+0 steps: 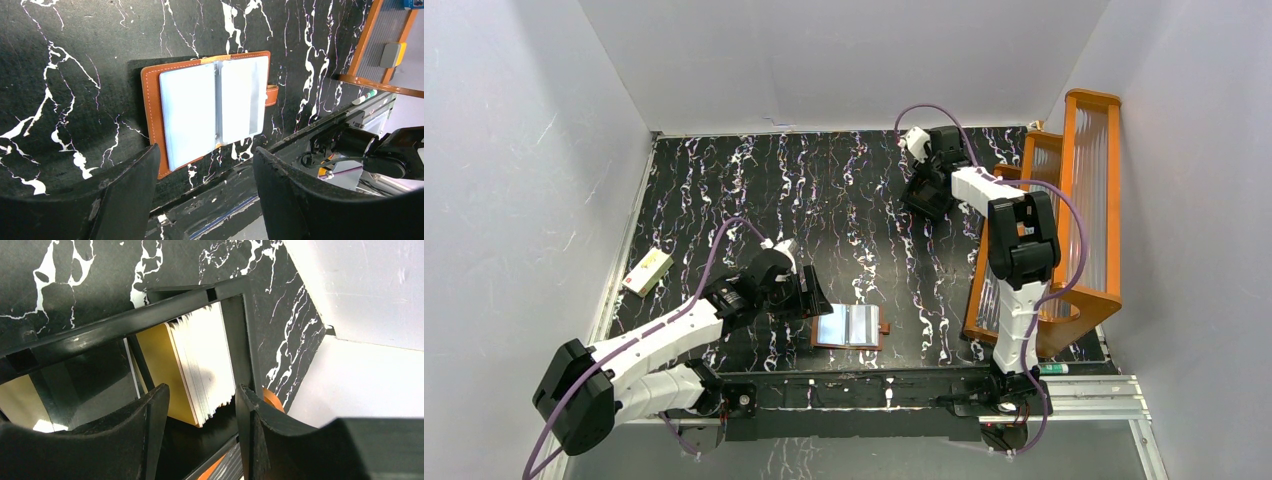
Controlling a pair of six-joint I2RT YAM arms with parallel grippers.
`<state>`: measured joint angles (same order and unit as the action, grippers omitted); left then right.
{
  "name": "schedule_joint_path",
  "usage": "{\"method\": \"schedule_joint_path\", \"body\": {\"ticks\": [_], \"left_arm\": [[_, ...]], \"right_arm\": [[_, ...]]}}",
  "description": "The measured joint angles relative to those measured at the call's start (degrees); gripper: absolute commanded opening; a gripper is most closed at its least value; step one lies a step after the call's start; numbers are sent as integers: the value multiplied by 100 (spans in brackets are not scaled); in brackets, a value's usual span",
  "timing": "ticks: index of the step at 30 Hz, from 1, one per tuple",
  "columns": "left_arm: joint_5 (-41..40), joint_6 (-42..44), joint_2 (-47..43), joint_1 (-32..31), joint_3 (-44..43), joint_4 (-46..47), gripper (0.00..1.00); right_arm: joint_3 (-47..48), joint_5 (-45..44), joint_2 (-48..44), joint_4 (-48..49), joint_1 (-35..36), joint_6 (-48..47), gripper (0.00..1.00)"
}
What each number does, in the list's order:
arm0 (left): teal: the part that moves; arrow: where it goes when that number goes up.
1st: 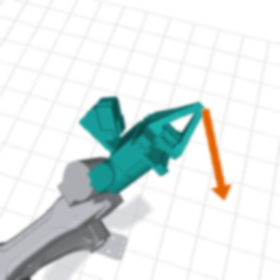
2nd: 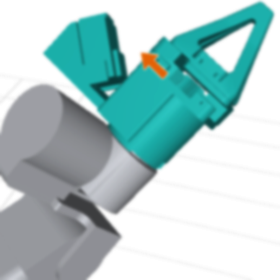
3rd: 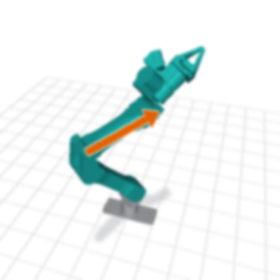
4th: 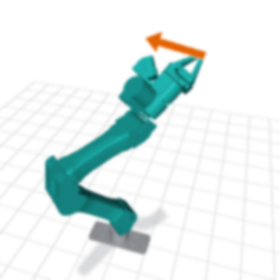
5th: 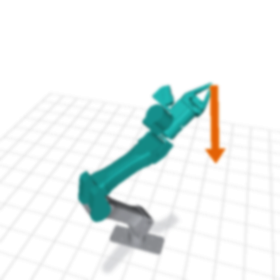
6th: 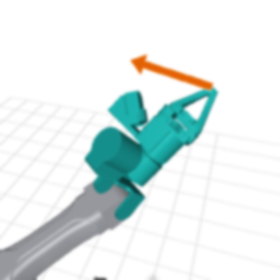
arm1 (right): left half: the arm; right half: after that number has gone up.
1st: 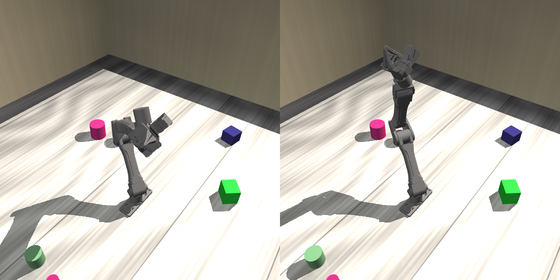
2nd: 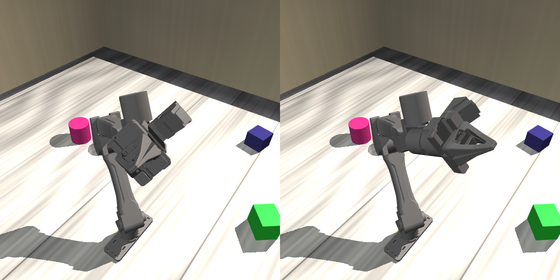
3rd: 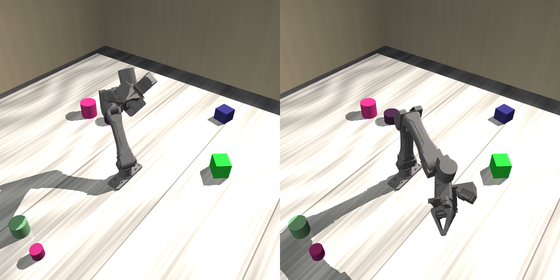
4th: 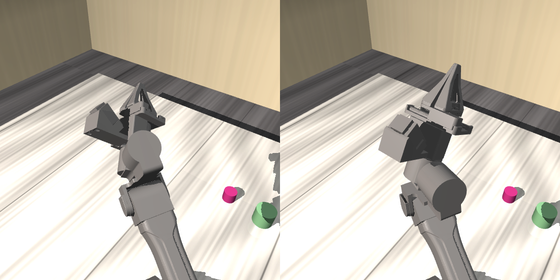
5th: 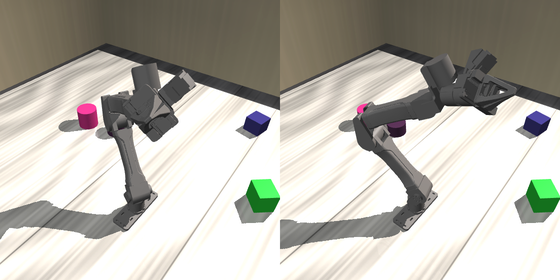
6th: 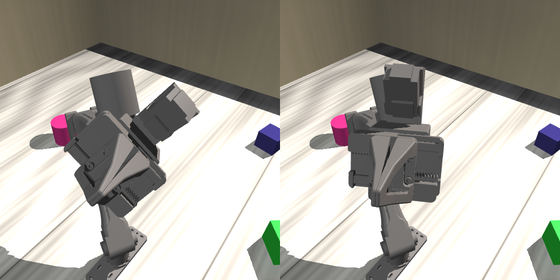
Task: Put the credit cards into the card holder
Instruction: Pick up the credit card from the storage box.
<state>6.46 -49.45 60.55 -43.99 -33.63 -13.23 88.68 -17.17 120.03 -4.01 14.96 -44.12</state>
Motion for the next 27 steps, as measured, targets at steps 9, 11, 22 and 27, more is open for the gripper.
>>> {"method": "schedule_joint_path", "body": {"ticks": [9, 11, 22, 27], "left_arm": [[44, -87, -17, 0, 7, 85, 66], [44, -111, -46, 0, 15, 90, 66], [44, -153, -103, 2, 15, 79, 67], [42, -153, -103, 0, 15, 79, 67]], "right_arm": [[-243, 26, 136, 205, 0, -275, 55], [-262, 39, 160, 245, 0, -299, 52], [-269, -125, 199, 455, 4, -398, 41], [-269, -170, 199, 487, 7, -387, 39]]}}
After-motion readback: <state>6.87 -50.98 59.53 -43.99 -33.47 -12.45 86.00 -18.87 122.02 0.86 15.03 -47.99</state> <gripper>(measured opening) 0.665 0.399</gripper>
